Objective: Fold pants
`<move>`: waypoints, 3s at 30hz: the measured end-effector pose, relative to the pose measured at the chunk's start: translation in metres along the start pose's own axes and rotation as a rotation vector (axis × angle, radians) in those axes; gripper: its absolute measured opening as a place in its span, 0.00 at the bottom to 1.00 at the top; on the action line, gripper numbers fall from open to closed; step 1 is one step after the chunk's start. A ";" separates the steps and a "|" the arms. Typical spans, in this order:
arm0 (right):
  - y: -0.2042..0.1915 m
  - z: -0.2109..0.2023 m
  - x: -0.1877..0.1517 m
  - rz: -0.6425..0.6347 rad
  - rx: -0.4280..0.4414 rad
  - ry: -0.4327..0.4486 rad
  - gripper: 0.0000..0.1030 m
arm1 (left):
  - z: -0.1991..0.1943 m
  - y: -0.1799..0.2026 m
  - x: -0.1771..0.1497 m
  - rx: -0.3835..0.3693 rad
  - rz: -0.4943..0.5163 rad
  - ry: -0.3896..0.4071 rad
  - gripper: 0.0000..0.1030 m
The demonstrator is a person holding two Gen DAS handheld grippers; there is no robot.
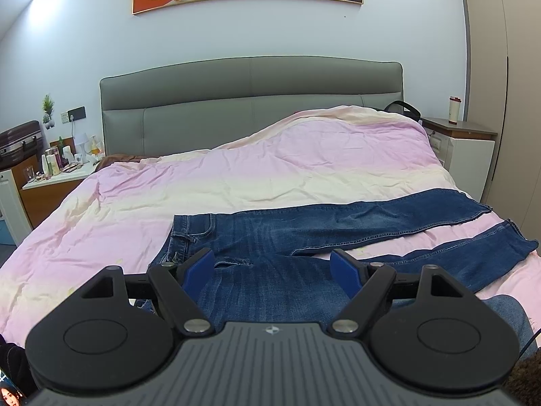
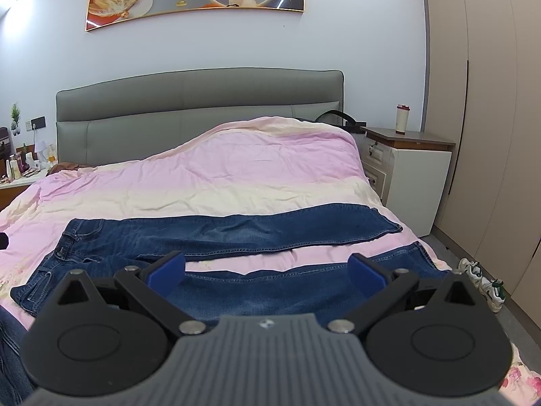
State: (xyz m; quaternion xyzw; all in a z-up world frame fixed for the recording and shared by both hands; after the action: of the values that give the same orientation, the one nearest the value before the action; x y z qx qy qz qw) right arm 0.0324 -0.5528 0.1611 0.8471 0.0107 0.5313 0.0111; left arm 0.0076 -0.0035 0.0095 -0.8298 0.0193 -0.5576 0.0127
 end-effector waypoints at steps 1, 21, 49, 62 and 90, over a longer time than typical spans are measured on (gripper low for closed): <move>0.001 0.001 0.000 0.001 0.002 -0.002 0.95 | 0.000 0.000 0.000 0.000 -0.001 0.000 0.89; -0.001 0.001 -0.003 0.011 0.021 -0.003 0.95 | -0.003 -0.009 0.001 0.005 -0.014 0.004 0.89; 0.005 0.116 -0.020 -0.080 0.121 -0.126 0.88 | 0.133 -0.093 -0.010 -0.050 0.010 -0.221 0.73; -0.115 0.292 -0.049 -0.092 0.351 -0.307 0.55 | 0.301 -0.200 -0.077 0.058 -0.147 -0.444 0.67; -0.251 0.466 -0.059 0.086 0.411 -0.355 0.00 | 0.350 -0.250 -0.058 0.216 -0.157 -0.224 0.00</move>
State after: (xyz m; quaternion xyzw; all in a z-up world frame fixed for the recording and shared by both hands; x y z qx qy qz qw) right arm 0.4249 -0.3072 -0.1020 0.9110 0.0804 0.3613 -0.1818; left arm 0.3138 0.2485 -0.1655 -0.8794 -0.1071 -0.4599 0.0602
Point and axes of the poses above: each gripper's, at about its wrist camera, not at the fingertips, and z roughly the way its jaws point, y to its right, x to its top, the point moved 4 cm from there along z, roughly the way its jaws point, and after that the axes turned 6 degrees about y, right-handed, at the moved point
